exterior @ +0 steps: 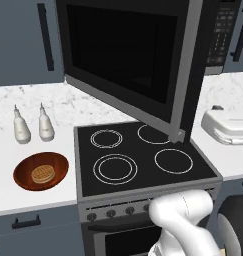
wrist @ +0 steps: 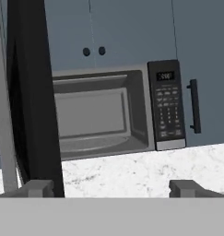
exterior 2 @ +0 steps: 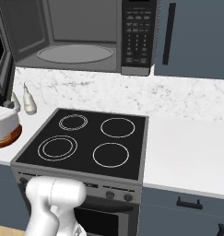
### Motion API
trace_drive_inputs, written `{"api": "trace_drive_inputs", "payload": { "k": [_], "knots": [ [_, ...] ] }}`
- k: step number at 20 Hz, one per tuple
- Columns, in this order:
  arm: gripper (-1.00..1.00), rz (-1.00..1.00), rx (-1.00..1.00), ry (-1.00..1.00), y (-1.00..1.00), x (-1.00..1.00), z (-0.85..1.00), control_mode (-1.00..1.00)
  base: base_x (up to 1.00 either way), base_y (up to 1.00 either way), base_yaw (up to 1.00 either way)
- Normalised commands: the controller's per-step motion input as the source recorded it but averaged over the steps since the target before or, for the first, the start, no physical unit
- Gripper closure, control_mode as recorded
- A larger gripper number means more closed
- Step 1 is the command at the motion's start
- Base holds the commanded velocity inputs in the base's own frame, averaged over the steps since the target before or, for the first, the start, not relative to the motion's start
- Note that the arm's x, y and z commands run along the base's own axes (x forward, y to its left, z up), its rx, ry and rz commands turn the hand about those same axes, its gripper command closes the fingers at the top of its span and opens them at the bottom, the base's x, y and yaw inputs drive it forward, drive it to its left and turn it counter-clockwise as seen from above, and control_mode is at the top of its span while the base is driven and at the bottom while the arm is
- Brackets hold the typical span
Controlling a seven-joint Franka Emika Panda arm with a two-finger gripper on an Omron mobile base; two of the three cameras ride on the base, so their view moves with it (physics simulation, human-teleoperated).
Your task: Open the microwave, place the bowl with waffle inside the microwave, then close the microwave door and turn it on.
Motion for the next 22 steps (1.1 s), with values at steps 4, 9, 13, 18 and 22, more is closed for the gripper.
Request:
{"api": "trace_drive_inputs", "payload": {
  "k": [4, 9, 13, 18, 22],
  "knots": [
    [-1.00, 0.21, 0.00, 0.12, 0.00, 0.35, -0.24, -1.00, 0.00, 0.00, 0.00],
    [-1.00, 0.50, 0.04, 0.11, -0.34, 0.61, -0.24, -1.00, 0.00, 0.00, 0.00],
    [-1.00, 0.35, 0.00, 0.00, -0.39, 0.27, -0.07, -1.00, 0.00, 0.00, 0.00],
    [-1.00, 0.23, 0.00, 0.00, -0.20, 0.47, -0.14, -1.00, 0.00, 0.00, 0.00],
    [-1.00, 0.10, 0.00, 0.00, 0.00, 1.00, -0.28, -1.00, 0.00, 0.00, 0.00]
  ]
}}
